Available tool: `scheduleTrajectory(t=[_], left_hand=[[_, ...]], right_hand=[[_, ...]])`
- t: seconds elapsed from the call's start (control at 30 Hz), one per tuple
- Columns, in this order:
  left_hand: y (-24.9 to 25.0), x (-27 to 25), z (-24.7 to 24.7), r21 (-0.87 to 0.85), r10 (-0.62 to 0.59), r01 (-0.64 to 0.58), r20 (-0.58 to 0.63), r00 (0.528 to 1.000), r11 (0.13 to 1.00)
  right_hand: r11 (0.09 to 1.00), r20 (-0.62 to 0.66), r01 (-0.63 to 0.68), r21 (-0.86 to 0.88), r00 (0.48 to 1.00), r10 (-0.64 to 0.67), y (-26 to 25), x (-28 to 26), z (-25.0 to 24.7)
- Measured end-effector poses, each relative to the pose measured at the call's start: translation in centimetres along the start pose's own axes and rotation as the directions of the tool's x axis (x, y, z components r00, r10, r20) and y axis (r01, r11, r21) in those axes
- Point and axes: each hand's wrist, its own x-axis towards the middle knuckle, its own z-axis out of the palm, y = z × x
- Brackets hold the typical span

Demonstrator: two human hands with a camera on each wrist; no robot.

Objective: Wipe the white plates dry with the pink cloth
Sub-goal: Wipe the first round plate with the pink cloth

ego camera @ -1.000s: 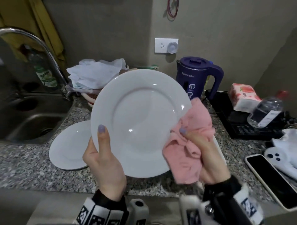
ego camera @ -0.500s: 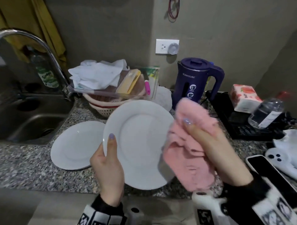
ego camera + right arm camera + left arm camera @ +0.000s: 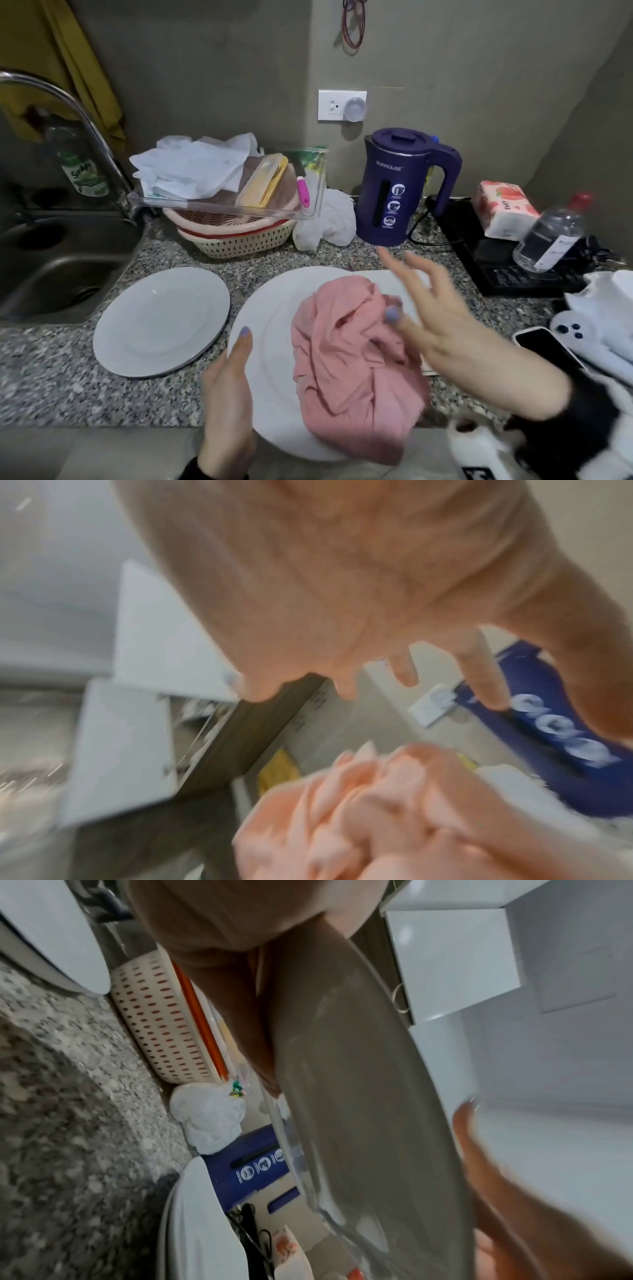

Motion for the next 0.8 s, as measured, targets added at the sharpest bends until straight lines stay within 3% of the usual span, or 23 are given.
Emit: scheduleTrajectory(t=[0.07, 0.1, 0.13, 0.2, 0.3, 0.33, 0.37, 0.47, 0.53, 0.6, 0.63, 0.67, 0.7, 0.73, 0.8], left_hand=[[0.3, 0.4, -0.6, -0.021, -0.035, 0.035, 0.029, 0.999, 0.999], [0.6, 0.5, -0.9, -0.027, -0.056, 0.057, 0.058, 0.997, 0.998], [0.9, 0.7, -1.0, -0.026, -0.082, 0.085, 0.090, 0.993, 0.996], [1.0, 1.0, -1.1, 0.004, -0.121, 0.122, 0.138, 0.983, 0.993], [1.3, 1.5, -1.0, 0.046, -0.139, 0.132, 0.183, 0.973, 0.990], [1.2, 1.8, -1.1, 0.045, -0.145, 0.139, 0.196, 0.970, 0.989], [1.2, 1.8, -1.0, 0.054, -0.148, 0.140, 0.216, 0.965, 0.989], [1.0, 2.5, -1.6, 0.225, -0.096, 0.045, 0.223, 0.970, 0.973], [1.7, 2.8, -2.0, 0.403, -0.073, -0.052, 0.289, 0.955, 0.914], [3.2, 2.7, -2.2, 0.605, -0.070, -0.180, 0.366, 0.928, 0.776], [4.2, 2.4, -2.4, 0.698, -0.027, -0.280, 0.395, 0.918, 0.659], [5.1, 1.8, -2.5, 0.733, 0.045, -0.436, 0.487, 0.872, 0.522], [6.1, 0.4, -1.9, 0.718, 0.070, -0.595, 0.615, 0.785, 0.361], [6.4, -0.7, -1.2, 0.671, 0.027, -0.711, 0.723, 0.690, 0.211], [5.8, -2.5, 0.8, 0.542, -0.113, -0.839, 0.837, 0.535, 0.044]], right_hand=[[0.936, -0.127, -0.094, 0.340, 0.981, 0.145, 2.5, -0.6, -0.7], [0.810, -0.056, -0.191, 0.555, 0.963, 0.265, 3.4, -0.9, -0.3], [0.637, 0.102, -0.291, 0.714, 0.943, 0.316, 4.2, -1.2, 0.7], [0.337, 0.348, -0.403, 0.851, 0.913, 0.212, 5.3, -1.5, 3.5], [-0.030, 0.371, -0.370, 0.929, 0.927, 0.062, 3.9, -1.4, 6.7], [-0.129, 0.377, -0.371, 0.920, 0.926, 0.027, 3.4, -1.3, 7.1], [-0.172, 0.380, -0.374, 0.912, 0.925, 0.006, 3.4, -1.2, 7.5], [-0.063, 0.353, -0.349, 0.935, 0.933, 0.069, 3.1, -1.0, 8.0], [-0.060, 0.298, -0.293, 0.954, 0.943, 0.149, 3.2, -1.1, 8.6], [-0.094, 0.267, -0.252, 0.963, 0.941, 0.210, 3.4, -1.2, 8.9], [-0.105, 0.246, -0.227, 0.968, 0.938, 0.243, 3.4, -1.2, 9.0], [-0.104, 0.220, -0.199, 0.975, 0.935, 0.276, 3.2, -1.2, 9.0], [-0.088, 0.191, -0.173, 0.981, 0.934, 0.302, 3.1, -1.2, 9.1], [-0.062, 0.166, -0.155, 0.986, 0.934, 0.317, 2.6, -1.3, 9.1], [0.002, 0.116, -0.124, 0.992, 0.935, 0.335, 1.4, -1.3, 9.2]])
